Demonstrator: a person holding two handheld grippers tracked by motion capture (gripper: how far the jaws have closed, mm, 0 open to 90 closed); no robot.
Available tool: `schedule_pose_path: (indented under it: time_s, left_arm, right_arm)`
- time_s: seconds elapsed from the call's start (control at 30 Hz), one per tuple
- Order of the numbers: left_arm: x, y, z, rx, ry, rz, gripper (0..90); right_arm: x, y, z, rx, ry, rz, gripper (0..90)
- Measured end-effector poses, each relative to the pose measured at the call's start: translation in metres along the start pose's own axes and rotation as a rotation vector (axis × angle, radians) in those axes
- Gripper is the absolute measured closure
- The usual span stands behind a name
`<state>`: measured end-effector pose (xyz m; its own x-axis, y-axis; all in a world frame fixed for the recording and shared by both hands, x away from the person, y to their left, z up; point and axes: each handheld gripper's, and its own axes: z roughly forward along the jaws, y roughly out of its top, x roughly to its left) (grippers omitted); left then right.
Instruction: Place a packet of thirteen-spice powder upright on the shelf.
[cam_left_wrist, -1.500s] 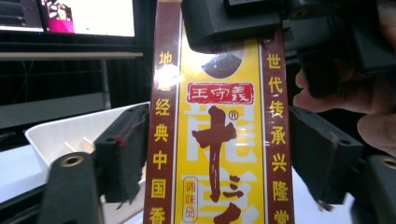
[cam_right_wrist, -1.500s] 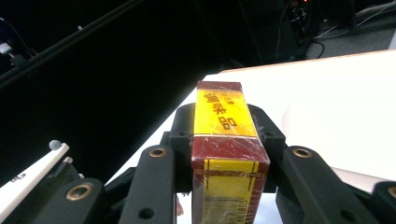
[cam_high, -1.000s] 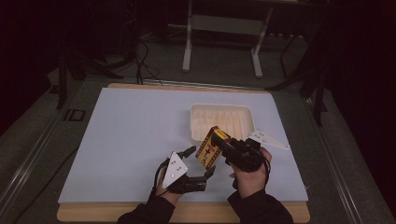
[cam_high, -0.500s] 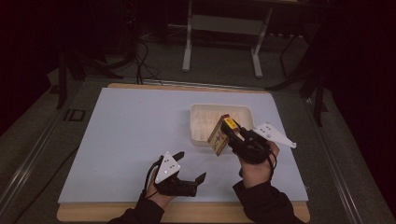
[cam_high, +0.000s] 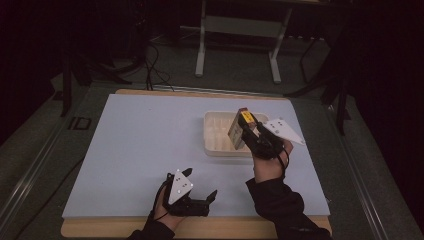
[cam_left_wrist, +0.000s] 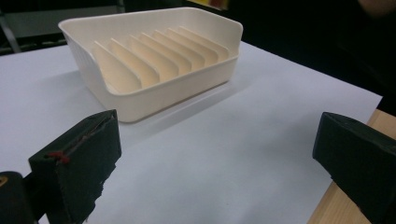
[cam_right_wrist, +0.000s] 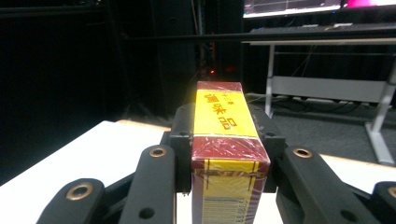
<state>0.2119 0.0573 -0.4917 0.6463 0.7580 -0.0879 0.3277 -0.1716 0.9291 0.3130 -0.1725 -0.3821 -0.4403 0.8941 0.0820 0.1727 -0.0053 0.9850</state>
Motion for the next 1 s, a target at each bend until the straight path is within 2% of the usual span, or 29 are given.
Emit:
schedule_pose_path:
  time_s: [0.1,0.33,0.43,0.63,0.7,0.83,0.9,0.97,1.0]
  left_arm:
    - [0.002,-0.002,0.001,-0.004,-0.006,-0.017,2.1]
    - [0.003,-0.008,0.003,-0.003,0.031,-0.007,2.1]
    - [0.004,-0.009,0.003,-0.014,0.046,-0.009,2.1]
    - [0.005,-0.01,0.004,-0.014,0.05,-0.016,1.8]
    - [0.004,-0.011,0.005,-0.004,0.046,0.0,1.5]
    - [0.003,-0.011,0.007,-0.003,0.032,-0.004,1.5]
    - [0.002,-0.011,0.007,-0.008,0.027,-0.003,0.8]
    - [0.002,-0.011,0.007,-0.006,0.029,-0.001,0.8]
    - [0.002,-0.011,0.007,0.0,0.046,0.014,0.8]
  right_arm:
    - [0.0,0.003,0.009,-0.009,-0.025,-0.007,67.7]
    - [0.001,0.004,0.026,-0.029,-0.044,-0.012,67.7]
    - [0.002,0.003,0.033,-0.036,-0.074,-0.015,67.7]
    - [-0.001,-0.001,0.045,-0.052,-0.135,-0.01,67.7]
    - [-0.002,-0.003,0.049,-0.052,-0.154,-0.018,67.7]
    - [-0.006,-0.008,0.056,-0.047,-0.167,0.013,67.7]
    - [-0.007,-0.012,0.06,-0.043,-0.18,0.01,67.8]
    - [-0.008,-0.014,0.062,-0.039,-0.184,0.015,67.7]
    - [-0.01,-0.016,0.064,-0.035,-0.185,0.022,67.7]
